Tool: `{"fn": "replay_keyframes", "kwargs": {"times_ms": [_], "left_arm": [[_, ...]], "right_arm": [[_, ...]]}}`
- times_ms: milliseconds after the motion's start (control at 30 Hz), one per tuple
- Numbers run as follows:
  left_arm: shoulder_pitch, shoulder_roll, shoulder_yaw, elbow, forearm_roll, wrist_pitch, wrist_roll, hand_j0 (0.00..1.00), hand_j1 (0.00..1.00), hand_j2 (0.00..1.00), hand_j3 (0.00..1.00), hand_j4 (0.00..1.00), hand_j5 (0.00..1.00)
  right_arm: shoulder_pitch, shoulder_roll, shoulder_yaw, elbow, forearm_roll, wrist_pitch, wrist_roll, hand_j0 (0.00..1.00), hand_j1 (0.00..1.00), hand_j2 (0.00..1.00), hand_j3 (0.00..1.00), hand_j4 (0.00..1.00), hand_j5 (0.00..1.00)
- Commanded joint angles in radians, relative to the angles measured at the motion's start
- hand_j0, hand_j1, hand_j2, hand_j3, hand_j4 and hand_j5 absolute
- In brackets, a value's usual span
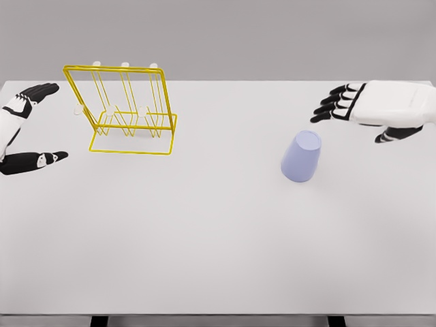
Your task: Place the cup on the cup holder with both arms
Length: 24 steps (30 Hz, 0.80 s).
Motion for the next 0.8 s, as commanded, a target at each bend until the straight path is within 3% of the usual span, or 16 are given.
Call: {"fn": "replay_keyframes", "kwargs": {"times_ms": [0, 133, 200, 233, 300, 433, 500, 567, 767], "left_arm": [[0.000, 0.001, 0.000, 0.001, 0.001, 0.000, -0.002, 1.00, 1.00, 1.00, 1.00, 1.00, 1.00], [-0.002, 0.001, 0.002, 0.004, 0.000, 0.000, -0.003, 1.00, 1.00, 1.00, 1.00, 1.00, 1.00], [-0.002, 0.001, 0.002, 0.004, 0.000, 0.000, -0.003, 1.00, 1.00, 1.00, 1.00, 1.00, 1.00], [-0.002, 0.001, 0.002, 0.004, 0.000, 0.000, -0.003, 1.00, 1.00, 1.00, 1.00, 1.00, 1.00], [-0.002, 0.001, 0.003, 0.002, 0.000, 0.000, -0.003, 1.00, 1.00, 1.00, 1.00, 1.00, 1.00], [0.000, -0.002, 0.003, -0.001, 0.001, 0.000, -0.003, 1.00, 1.00, 1.00, 1.00, 1.00, 1.00], [0.000, -0.002, 0.003, -0.001, 0.001, 0.000, -0.003, 1.00, 1.00, 1.00, 1.00, 1.00, 1.00], [0.000, -0.002, 0.003, -0.003, 0.001, 0.000, -0.003, 1.00, 1.00, 1.00, 1.00, 1.00, 1.00], [0.000, -0.006, 0.003, -0.009, 0.001, 0.000, -0.003, 1.00, 1.00, 1.00, 1.00, 1.00, 1.00]], "right_arm": [[0.000, -0.003, -0.022, -0.006, -0.006, 0.003, 0.000, 1.00, 1.00, 1.00, 1.00, 1.00, 1.00], [0.005, -0.016, -0.045, -0.036, -0.012, 0.003, 0.000, 1.00, 1.00, 1.00, 1.00, 1.00, 1.00], [0.009, -0.115, -0.105, -0.038, -0.020, 0.003, 0.000, 1.00, 1.00, 1.00, 1.00, 1.00, 1.00], [0.012, -0.125, -0.111, -0.035, -0.026, 0.003, 0.000, 1.00, 1.00, 1.00, 1.00, 1.00, 1.00], [0.066, -0.112, -0.148, -0.032, -0.043, 0.003, 0.000, 1.00, 1.00, 1.00, 1.00, 1.00, 1.00], [0.137, 0.098, -0.327, -0.035, -0.166, 0.003, 0.000, 1.00, 1.00, 1.00, 1.00, 1.00, 1.00], [0.130, 0.093, -0.324, -0.035, -0.156, 0.003, 0.000, 1.00, 1.00, 1.00, 1.00, 1.00, 1.00], [0.126, 0.026, -0.301, -0.032, -0.138, 0.003, 0.000, 1.00, 1.00, 1.00, 1.00, 1.00, 1.00], [0.120, 0.030, -0.280, -0.015, -0.083, 0.003, 0.000, 1.00, 1.00, 1.00, 1.00, 1.00, 1.00]]}}
